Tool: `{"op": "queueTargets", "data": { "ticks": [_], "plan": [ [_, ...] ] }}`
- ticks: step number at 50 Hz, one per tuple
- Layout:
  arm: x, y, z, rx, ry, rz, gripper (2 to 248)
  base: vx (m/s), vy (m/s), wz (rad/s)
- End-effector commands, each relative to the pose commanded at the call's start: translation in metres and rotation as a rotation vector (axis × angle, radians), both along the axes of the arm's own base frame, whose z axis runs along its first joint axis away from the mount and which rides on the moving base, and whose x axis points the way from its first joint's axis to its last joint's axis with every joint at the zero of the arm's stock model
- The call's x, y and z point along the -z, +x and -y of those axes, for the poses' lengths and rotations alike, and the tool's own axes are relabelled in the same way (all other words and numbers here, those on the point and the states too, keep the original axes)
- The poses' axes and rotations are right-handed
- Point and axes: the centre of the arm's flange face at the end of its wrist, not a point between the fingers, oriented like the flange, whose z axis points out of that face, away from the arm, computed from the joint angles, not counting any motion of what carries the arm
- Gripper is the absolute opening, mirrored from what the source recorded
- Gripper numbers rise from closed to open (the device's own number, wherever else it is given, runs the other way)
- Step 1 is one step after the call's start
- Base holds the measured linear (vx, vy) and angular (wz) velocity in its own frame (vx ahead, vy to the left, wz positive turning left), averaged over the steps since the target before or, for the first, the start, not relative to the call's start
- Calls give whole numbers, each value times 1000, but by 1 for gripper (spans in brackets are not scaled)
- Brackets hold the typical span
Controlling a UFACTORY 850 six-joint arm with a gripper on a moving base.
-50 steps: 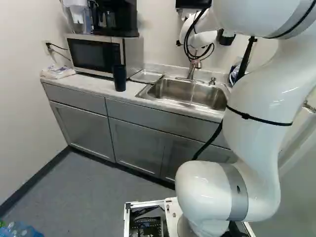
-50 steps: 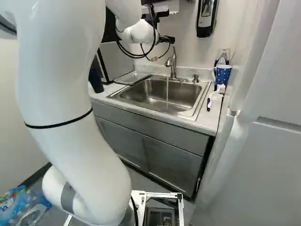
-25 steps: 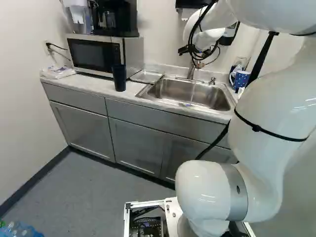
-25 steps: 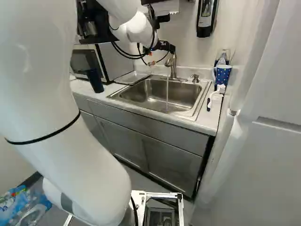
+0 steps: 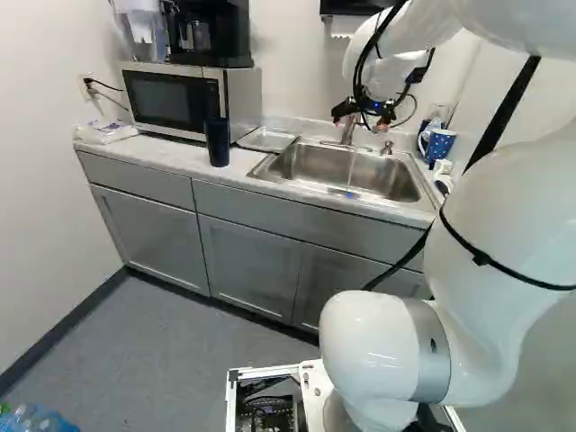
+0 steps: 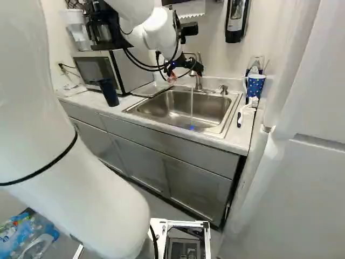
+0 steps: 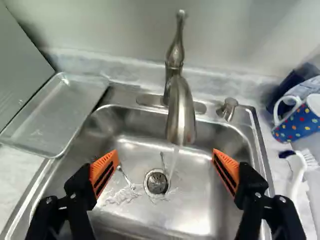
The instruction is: Rinse the cup and place it in the tray
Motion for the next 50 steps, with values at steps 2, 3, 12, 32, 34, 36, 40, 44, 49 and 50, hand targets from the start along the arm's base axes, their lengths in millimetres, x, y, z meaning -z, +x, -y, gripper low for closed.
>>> {"op": "queueTargets", "data": {
  "ticks": [2, 3, 12, 32, 34, 36, 40, 44, 49, 50],
  "plan": [
    [2, -5, 1, 4, 3, -20, 247, 0, 0, 0],
    [2, -8, 1, 7, 5, -31, 247, 0, 0, 0],
    [9, -31, 5, 28, 22, -122, 247, 0, 0, 0],
    [20, -81, 7, 66, 53, -277, 247, 0, 0, 0],
    [20, -81, 7, 66, 53, -277, 247, 0, 0, 0],
    [20, -81, 7, 66, 53, -277, 247, 0, 0, 0],
    [20, -81, 7, 66, 53, -277, 247, 0, 0, 0],
    [20, -81, 7, 66, 53, -277, 247, 0, 0, 0],
    [20, -81, 7, 66, 53, -277, 247, 0, 0, 0],
    [20, -81, 7, 66, 53, -277, 247, 0, 0, 0]
  ]
}}
